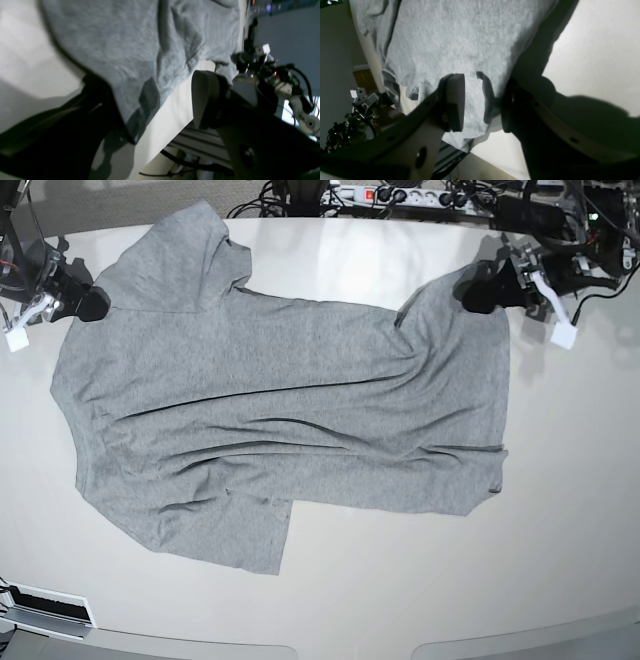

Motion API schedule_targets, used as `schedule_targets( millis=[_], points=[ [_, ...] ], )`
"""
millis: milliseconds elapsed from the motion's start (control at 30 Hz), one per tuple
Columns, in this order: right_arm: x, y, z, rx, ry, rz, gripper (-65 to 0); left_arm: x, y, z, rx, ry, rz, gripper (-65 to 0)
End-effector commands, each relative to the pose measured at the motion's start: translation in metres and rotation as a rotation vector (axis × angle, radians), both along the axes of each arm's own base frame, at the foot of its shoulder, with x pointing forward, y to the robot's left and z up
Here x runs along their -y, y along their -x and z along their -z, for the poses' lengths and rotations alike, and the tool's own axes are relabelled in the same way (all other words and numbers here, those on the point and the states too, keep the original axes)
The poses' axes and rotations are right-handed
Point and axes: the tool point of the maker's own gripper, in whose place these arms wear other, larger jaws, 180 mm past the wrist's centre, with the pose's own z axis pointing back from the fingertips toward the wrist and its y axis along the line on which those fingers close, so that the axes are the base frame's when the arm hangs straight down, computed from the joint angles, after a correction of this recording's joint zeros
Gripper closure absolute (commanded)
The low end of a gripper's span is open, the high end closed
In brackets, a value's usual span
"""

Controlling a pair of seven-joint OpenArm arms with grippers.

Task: Layout the t-shirt on the table in an organized manner, then fold the t-shirt properly
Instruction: 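Grasp the shirt shoulder corners with both grippers, then pull the shoulder corners apart with both grippers to straighten the shirt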

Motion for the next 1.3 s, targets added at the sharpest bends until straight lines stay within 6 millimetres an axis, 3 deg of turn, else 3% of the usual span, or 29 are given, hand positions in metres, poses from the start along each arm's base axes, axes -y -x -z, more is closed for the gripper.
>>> schedule_targets(
  millis=[0,67,100,200,300,567,833,1067,1267],
  points=[
    [0.010,-0.002,-0.006,0.005,0.023,-0.007,-26.1,0.006,0.024,0.013,-0.093,-0.027,0.065,-40.9],
    [0.010,-0.001,-0.006,0.001,0.022,-0.012,-26.1,0.008,0.026,0.014,-0.096,-0.025,0.074,-37.6],
    [0.009,-0.001,-0.006,-0.001,0.021,-0.014,-26.1,0.007,0.026,0.014,-0.096,-0.025,0.073,-31.6],
    [0.008,0.001,-0.005,-0.010,0.018,-0.023,-20.8,0.002,0.027,0.013,-0.101,-0.038,0.081,-0.8],
    [0.007,0.004,-0.007,-0.020,0.004,-0.040,0.0,-0.008,0.021,0.008,-0.083,-0.051,0.065,0.0],
    [0.022,-0.014,-0.043,0.085,-0.069,-0.013,0.0,-0.028,-0.010,-0.026,0.056,-0.134,0.117,0.0],
    [0.045,-0.015,-0.054,0.083,-0.012,-0.024,0.0,-0.050,-0.029,-0.055,0.143,-0.245,0.211,0.0],
    [0.040,-0.012,-0.063,0.109,0.034,-0.086,0.0,-0.071,-0.036,-0.079,0.202,-0.324,0.314,0.0],
    [0.023,-0.005,-0.088,0.171,0.135,-0.239,0.0,-0.062,-0.043,-0.104,0.272,-0.315,0.373,0.0]
  ],
)
